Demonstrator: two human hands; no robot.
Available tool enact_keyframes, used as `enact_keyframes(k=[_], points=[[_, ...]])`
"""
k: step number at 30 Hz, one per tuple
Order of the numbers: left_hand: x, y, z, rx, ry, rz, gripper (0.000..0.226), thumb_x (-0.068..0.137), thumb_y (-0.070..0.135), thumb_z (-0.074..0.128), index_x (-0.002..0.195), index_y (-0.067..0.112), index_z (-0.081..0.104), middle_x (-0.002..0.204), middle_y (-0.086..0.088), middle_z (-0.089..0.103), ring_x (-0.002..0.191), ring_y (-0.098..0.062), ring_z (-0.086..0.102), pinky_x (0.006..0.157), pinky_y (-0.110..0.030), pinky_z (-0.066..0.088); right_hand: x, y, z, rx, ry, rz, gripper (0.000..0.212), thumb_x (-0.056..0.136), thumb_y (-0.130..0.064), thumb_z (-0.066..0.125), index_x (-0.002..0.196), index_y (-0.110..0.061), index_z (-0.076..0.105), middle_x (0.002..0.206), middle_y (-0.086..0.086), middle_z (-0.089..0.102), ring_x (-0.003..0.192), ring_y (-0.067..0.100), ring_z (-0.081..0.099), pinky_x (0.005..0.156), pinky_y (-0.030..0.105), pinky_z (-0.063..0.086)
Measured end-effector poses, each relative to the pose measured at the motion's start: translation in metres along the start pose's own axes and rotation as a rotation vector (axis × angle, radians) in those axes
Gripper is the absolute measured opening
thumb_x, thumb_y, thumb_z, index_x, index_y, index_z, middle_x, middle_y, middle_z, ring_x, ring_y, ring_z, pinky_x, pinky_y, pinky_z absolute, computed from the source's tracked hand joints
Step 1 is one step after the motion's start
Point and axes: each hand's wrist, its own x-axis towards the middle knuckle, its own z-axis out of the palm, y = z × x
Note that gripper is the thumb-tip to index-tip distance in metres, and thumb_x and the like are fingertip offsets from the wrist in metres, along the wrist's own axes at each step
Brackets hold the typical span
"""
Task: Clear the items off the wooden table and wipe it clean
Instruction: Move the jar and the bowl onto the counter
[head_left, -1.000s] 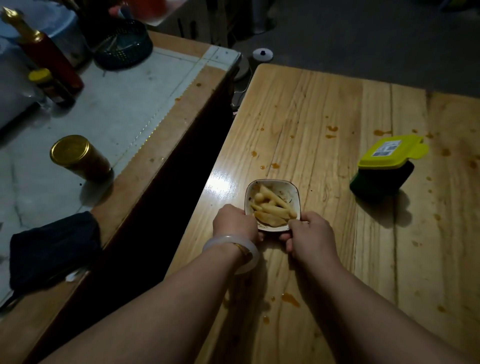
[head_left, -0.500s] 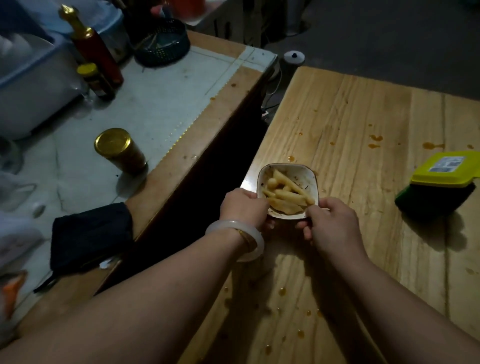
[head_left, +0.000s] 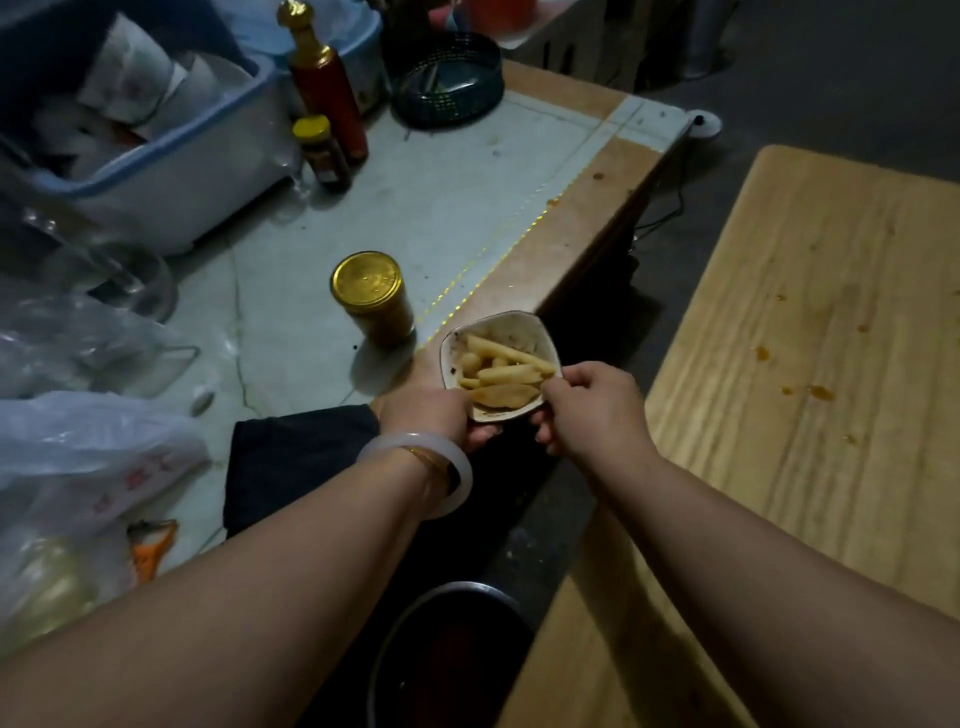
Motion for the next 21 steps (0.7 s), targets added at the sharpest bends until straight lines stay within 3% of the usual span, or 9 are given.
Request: enact_keyframes(k=[6, 8, 11, 15, 18, 21], points=[[0.057, -0.019, -0.043, -0.053, 0.07, -0.116, 0.02, 0.088, -0.009, 0.04, 0.091, 0.006, 0.053, 0.084, -0.018, 0.061, 0.057, -0.023, 0.06, 0.032, -0.019, 0.044, 0.024, 0.008, 0.071, 0.061, -0.061, 0.142, 0.011, 0.093, -0.004, 0.053, 0.084, -0.001, 0.059, 0.053, 0.012, 0.057, 0.032, 0.015, 0.054, 0.034, 0.021, 0.042], [0.075, -0.023, -0.052, -0.087, 0.155, -0.186, 0.022, 0.088, -0.009, 0.038, 0.086, 0.009, 0.05, 0.078, -0.021, 0.063, 0.045, -0.025, 0.061, 0.028, -0.018, 0.04, 0.032, 0.011, 0.091, 0.064, -0.07, 0.176, 0.011, 0.093, -0.003, 0.055, 0.082, -0.004, 0.057, 0.055, 0.013, 0.058, 0.035, 0.018, 0.057, 0.036, 0.024, 0.045], [0.09, -0.024, -0.062, -0.082, 0.195, -0.231, 0.022, 0.089, -0.008, 0.039, 0.096, 0.009, 0.051, 0.068, -0.021, 0.062, 0.027, -0.022, 0.055, 0.026, -0.018, 0.037, 0.043, 0.015, 0.115, 0.032, -0.063, 0.217, 0.019, 0.091, 0.002, 0.053, 0.075, -0.006, 0.058, 0.057, 0.014, 0.06, 0.039, 0.022, 0.06, 0.04, 0.027, 0.048], [0.098, -0.024, -0.066, 0.013, 0.189, -0.181, 0.028, 0.091, -0.008, 0.047, 0.118, -0.008, 0.053, 0.09, -0.022, 0.06, 0.027, -0.012, 0.051, 0.024, -0.014, 0.032, 0.052, 0.02, 0.13, 0.002, -0.059, 0.252, 0.027, 0.088, 0.008, 0.049, 0.068, -0.006, 0.059, 0.053, 0.014, 0.062, 0.043, 0.024, 0.063, 0.052, 0.035, 0.057], [0.103, -0.026, -0.067, 0.061, 0.198, -0.208, 0.031, 0.091, -0.007, 0.047, 0.121, -0.004, 0.054, 0.082, -0.023, 0.06, 0.041, -0.019, 0.057, 0.024, -0.016, 0.035, 0.055, 0.023, 0.135, 0.011, -0.058, 0.273, 0.029, 0.088, 0.01, 0.046, 0.069, -0.009, 0.056, 0.056, 0.015, 0.062, 0.046, 0.026, 0.063, 0.058, 0.04, 0.059], [0.105, -0.023, -0.067, -0.018, 0.134, -0.207, 0.041, 0.099, 0.005, 0.043, 0.135, -0.013, 0.036, 0.124, -0.025, 0.051, 0.033, 0.014, 0.045, 0.037, -0.002, 0.034, 0.057, 0.024, 0.137, 0.035, -0.069, 0.279, 0.029, 0.089, 0.01, 0.044, 0.074, -0.011, 0.057, 0.061, 0.016, 0.063, 0.043, 0.022, 0.062, 0.048, 0.031, 0.053]])
